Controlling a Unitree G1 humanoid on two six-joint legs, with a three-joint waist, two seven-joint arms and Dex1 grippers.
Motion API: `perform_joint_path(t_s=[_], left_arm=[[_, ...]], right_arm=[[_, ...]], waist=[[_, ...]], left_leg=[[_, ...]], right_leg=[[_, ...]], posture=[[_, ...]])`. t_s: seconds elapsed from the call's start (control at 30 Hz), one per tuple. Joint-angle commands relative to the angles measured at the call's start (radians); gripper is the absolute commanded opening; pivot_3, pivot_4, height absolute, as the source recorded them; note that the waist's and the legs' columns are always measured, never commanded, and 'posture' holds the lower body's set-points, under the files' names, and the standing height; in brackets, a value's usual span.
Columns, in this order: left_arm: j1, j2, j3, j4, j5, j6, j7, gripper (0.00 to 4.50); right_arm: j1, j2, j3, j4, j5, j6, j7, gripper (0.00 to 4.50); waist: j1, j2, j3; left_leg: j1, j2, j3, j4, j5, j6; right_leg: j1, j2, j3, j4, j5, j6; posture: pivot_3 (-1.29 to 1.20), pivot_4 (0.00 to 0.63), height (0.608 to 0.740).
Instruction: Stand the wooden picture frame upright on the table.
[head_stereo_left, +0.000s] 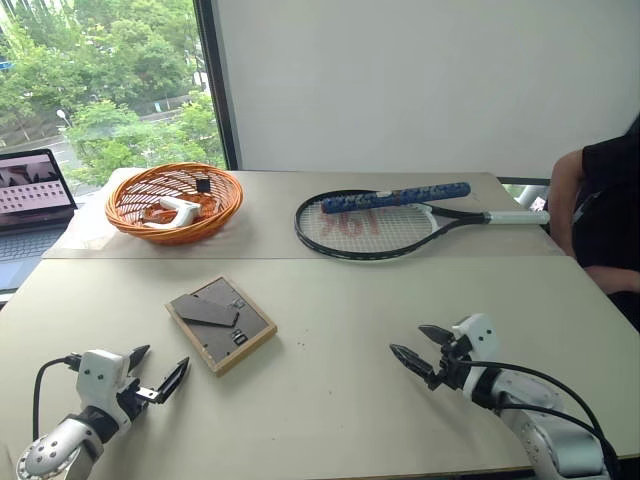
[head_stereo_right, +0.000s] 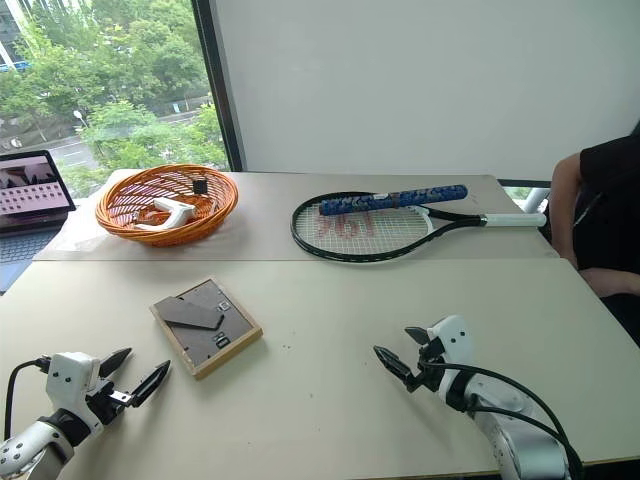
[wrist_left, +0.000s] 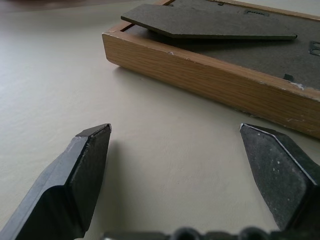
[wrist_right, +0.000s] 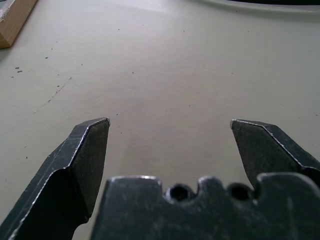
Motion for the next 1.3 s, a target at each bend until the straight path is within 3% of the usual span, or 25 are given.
perform_joint_path(t_s=[0.03, 0.1, 0.2, 0.33, 0.5, 0.53, 0.57, 0.73, 0.9, 1.07, 1.3], left_arm=[[-0.026, 0.084, 0.04, -0.013, -0.13, 0.132, -0.093, 4.42], [-0.085, 0.188, 0.122, -0.017, -0.26, 0.257, -0.151, 4.42], [-0.143, 0.263, 0.162, 0.03, -0.299, 0.329, -0.161, 3.67], [-0.177, 0.304, 0.159, 0.057, -0.267, 0.374, -0.136, 2.17], [-0.181, 0.31, 0.083, 0.008, -0.194, 0.46, -0.048, 0.19], [-0.185, 0.301, 0.066, -0.004, -0.182, 0.477, -0.023, 0.0], [-0.191, 0.291, 0.053, -0.014, -0.174, 0.491, -0.002, 0.0], [-0.201, 0.259, -0.007, -0.062, -0.145, 0.534, 0.042, 0.0], [-0.243, 0.227, -0.062, -0.055, -0.12, 0.525, 0.052, 0.0], [-0.347, 0.2, -0.175, -0.031, -0.097, 0.52, 0.005, 0.0], [-0.361, 0.217, -0.298, -0.062, -0.092, 0.558, -0.097, 0.0]], right_arm=[[-0.092, -0.052, -0.026, -0.033, 0.048, 0.029, 0.058, 4.5], [-0.268, -0.126, 0.0, -0.02, 0.101, 0.115, 0.161, 4.5], [-0.47, -0.143, 0.115, 0.094, 0.045, 0.095, 0.267, 3.74], [-0.65, -0.077, 0.213, 0.279, -0.039, 0.017, 0.318, 2.34], [-0.864, 0.121, 0.351, 0.64, -0.186, -0.15, 0.331, 0.61], [-0.897, 0.165, 0.384, 0.732, -0.227, -0.203, 0.328, 0.31], [-0.927, 0.208, 0.399, 0.816, -0.257, -0.25, 0.323, 0.07], [-1.011, 0.343, 0.411, 1.052, -0.314, -0.363, 0.343, 0.07], [-1.002, 0.413, 0.44, 1.106, -0.353, -0.417, 0.416, 0.07], [-0.853, 0.39, 0.484, 0.844, -0.319, -0.325, 0.552, 0.07], [-0.679, 0.272, 0.477, 0.46, -0.304, -0.106, 0.547, 0.07]], waist=[[-0.001, 0.0, 0.0], [-0.007, 0.004, 0.007], [-0.014, 0.006, 0.013], [-0.025, 0.002, 0.009], [-0.028, 0.003, 0.011], [-0.031, 0.003, 0.011], [-0.03, 0.003, 0.011], [-0.008, 0.004, 0.011], [0.005, 0.005, 0.012], [0.031, 0.005, 0.012], [0.053, 0.005, 0.011]], left_leg=[[0.0, 0.0, 0.0, 0.0, 0.0, 0.0], [-0.001, 0.0, -0.001, 0.002, 0.0, 0.0], [-0.006, -0.001, -0.004, 0.005, 0.001, 0.002], [0.0, -0.001, -0.006, 0.003, -0.004, 0.002], [-0.016, -0.001, -0.01, 0.002, -0.008, -0.001], [-0.016, -0.001, -0.011, 0.002, -0.008, -0.001], [-0.016, 0.0, -0.012, 0.002, -0.008, -0.001], [-0.016, 0.0, -0.018, -0.004, -0.006, -0.005], [-0.015, 0.0, -0.019, -0.002, -0.005, -0.007], [-0.015, 0.0, -0.022, 0.001, -0.004, -0.008], [-0.016, 0.0, -0.023, 0.003, -0.004, -0.008]], right_leg=[[0.0, 0.0, 0.0, 0.0, 0.0, 0.0], [-0.001, 0.0, 0.0, 0.001, 0.0, 0.0], [-0.003, 0.001, -0.001, 0.004, 0.005, 0.002], [0.001, 0.001, -0.003, 0.001, 0.0, 0.001], [-0.007, 0.001, -0.008, 0.004, 0.001, -0.001], [-0.006, 0.001, -0.011, 0.004, 0.0, -0.002], [-0.006, 0.001, -0.014, 0.004, 0.0, -0.003], [-0.005, 0.001, -0.024, 0.004, -0.001, -0.006], [-0.004, 0.001, -0.025, 0.007, -0.001, -0.007], [-0.002, 0.001, -0.028, 0.008, 0.0, -0.007], [-0.002, 0.001, -0.029, 0.008, 0.0, -0.006]], posture=[[0.0, 0.15, 0.692], [0.0, 0.15, 0.692], [0.0, 0.15, 0.692], [0.0, 0.15, 0.692], [0.0, 0.15, 0.692], [0.0, 0.15, 0.692], [0.0, 0.15, 0.692], [0.0, 0.15, 0.692], [0.0, 0.15, 0.692], [0.0, 0.15, 0.692], [0.0, 0.15, 0.692]])
